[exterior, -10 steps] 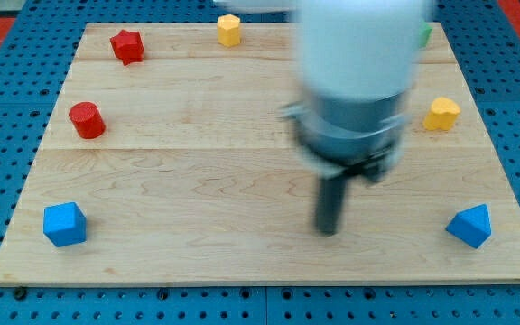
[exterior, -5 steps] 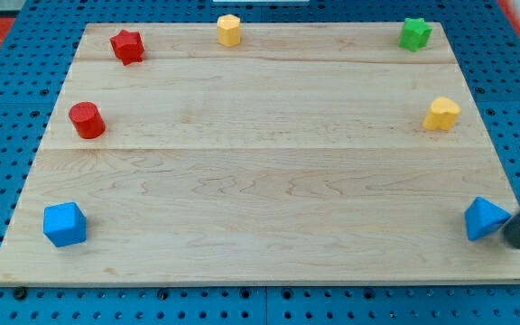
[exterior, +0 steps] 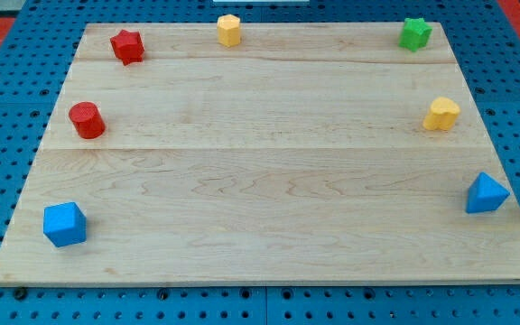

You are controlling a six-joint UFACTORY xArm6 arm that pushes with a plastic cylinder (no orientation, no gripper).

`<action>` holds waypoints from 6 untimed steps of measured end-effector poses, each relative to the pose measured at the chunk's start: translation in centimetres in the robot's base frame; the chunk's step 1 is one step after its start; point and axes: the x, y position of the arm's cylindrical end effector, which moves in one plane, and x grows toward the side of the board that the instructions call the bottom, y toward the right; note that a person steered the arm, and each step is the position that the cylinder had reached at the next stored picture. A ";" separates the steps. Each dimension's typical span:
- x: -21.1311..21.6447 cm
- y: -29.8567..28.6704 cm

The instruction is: Slide the blue triangle to the bottom center of the board

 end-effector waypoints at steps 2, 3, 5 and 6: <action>0.1 -15.2; 0.1 -17.1; 1.9 -23.7; 3.1 -27.2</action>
